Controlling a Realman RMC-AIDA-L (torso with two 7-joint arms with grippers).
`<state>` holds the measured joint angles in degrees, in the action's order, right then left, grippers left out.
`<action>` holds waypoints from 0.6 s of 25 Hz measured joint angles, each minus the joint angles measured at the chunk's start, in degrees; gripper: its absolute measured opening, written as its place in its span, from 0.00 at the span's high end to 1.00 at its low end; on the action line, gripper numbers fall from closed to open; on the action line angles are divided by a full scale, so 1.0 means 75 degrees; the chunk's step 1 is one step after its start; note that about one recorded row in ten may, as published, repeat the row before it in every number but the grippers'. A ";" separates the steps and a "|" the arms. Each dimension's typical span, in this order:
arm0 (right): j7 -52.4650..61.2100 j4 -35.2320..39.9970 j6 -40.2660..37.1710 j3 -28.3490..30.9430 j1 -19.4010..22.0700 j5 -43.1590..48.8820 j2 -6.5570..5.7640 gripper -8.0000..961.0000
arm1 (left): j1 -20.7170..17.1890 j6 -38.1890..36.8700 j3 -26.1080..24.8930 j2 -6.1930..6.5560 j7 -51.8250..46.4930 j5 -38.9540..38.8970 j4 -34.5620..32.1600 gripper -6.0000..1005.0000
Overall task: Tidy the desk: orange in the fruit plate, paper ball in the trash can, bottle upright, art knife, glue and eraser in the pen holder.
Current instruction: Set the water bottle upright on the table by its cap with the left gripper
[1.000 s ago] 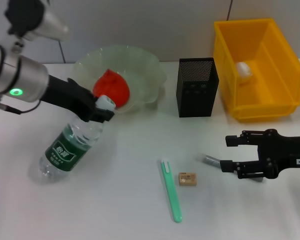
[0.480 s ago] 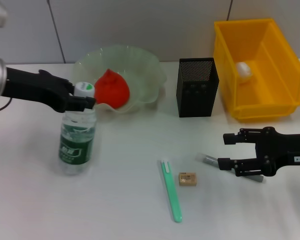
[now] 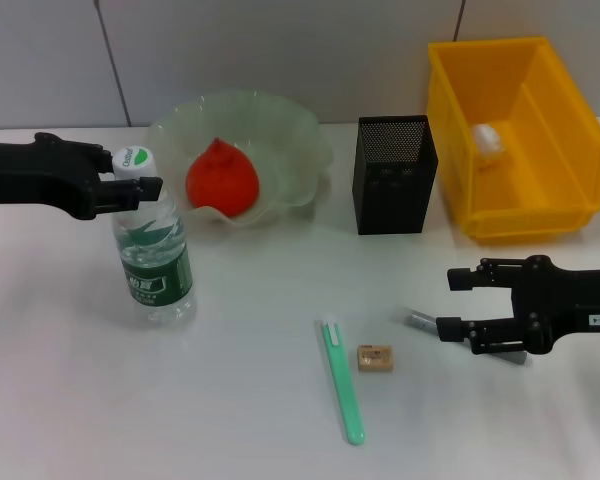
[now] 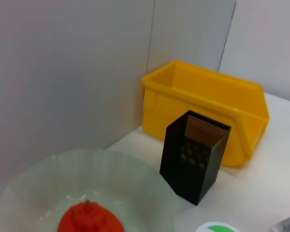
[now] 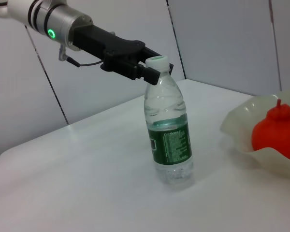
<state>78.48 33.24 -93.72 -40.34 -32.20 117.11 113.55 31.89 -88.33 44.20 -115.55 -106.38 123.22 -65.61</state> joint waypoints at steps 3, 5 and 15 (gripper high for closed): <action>-0.0001 0.0000 0.0003 0.0000 0.0003 0.0003 0.0000 0.19 | -0.0169 0.0076 -0.0018 -0.0042 0.0403 -0.0310 0.0048 0.48; -0.0001 -0.0002 0.0004 0.0000 0.0005 0.0010 0.0000 0.19 | -0.0283 0.0191 -0.0029 -0.0072 0.0617 -0.0550 0.0081 0.47; -0.0001 -0.0003 0.0004 0.0000 0.0002 0.0024 -0.0009 0.19 | -0.0409 0.0873 -0.0047 -0.0208 0.1320 -0.0821 0.0608 0.45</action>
<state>78.48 33.22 -93.68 -40.34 -32.18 117.29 113.48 28.83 -81.78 43.85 -117.11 -96.48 117.06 -61.06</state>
